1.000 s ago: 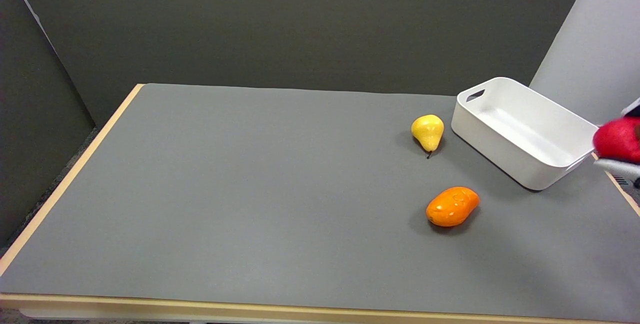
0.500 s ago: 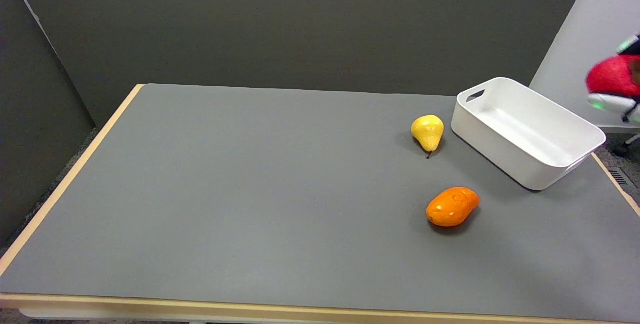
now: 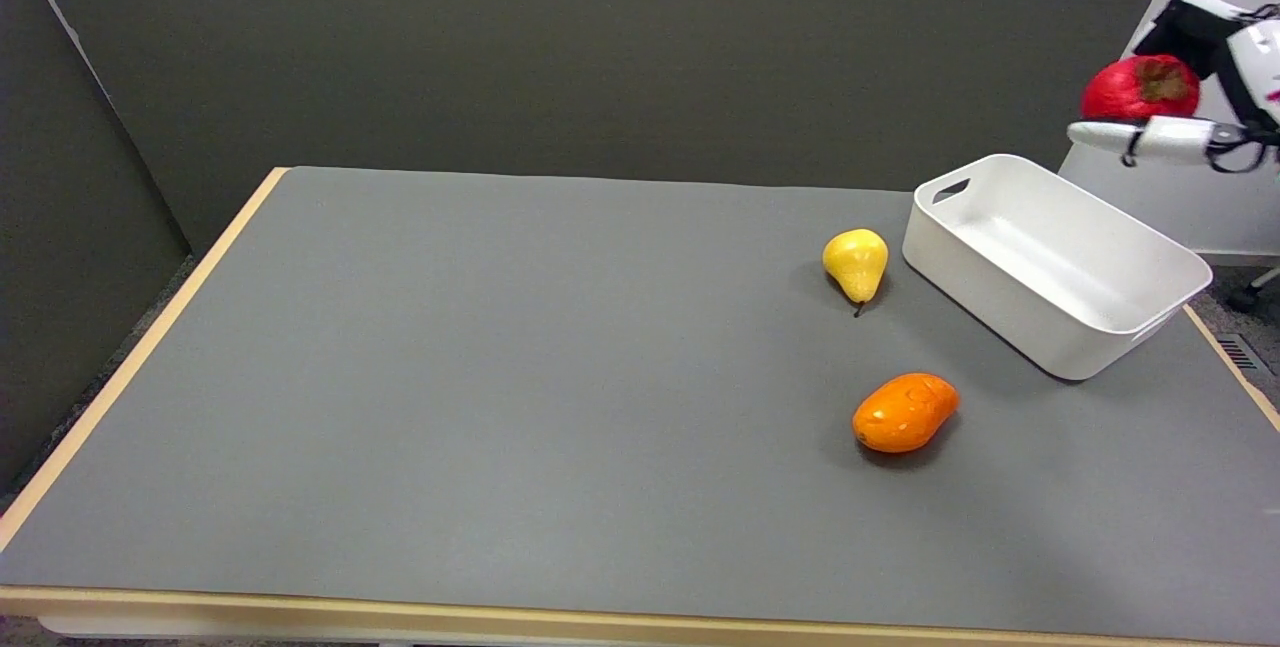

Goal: Pick up tomato.

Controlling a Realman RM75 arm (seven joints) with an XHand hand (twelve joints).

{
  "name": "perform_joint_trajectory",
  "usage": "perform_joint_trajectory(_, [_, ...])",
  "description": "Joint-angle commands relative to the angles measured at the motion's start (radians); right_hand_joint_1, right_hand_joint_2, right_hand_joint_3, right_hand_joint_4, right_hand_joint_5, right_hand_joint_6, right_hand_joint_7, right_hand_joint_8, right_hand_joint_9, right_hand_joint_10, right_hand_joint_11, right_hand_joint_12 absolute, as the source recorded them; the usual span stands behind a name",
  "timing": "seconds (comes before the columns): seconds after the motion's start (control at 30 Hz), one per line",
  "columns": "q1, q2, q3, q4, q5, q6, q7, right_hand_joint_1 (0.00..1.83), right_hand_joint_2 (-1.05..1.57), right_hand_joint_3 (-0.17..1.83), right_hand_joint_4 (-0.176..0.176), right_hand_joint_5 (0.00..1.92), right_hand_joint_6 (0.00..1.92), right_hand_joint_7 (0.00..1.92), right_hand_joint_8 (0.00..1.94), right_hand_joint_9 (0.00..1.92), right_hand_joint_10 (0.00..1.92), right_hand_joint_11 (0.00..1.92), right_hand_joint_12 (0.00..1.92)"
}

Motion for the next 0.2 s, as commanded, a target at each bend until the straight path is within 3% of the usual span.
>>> perform_joint_trajectory(0.03, [0.376, -0.077, -0.337, -0.075, 0.134, -0.309, -0.275, 1.33, 1.11, 0.25, -0.137, 0.62, 1.56, 0.86, 1.28, 0.72, 1.44, 0.69, 1.69])
perform_joint_trajectory(0.2, [0.424, -0.095, -0.373, -0.163, 0.132, -0.302, -0.292, 1.34, 1.11, 0.24, -0.139, 0.61, 1.55, 0.85, 1.28, 0.74, 1.44, 0.69, 1.69])
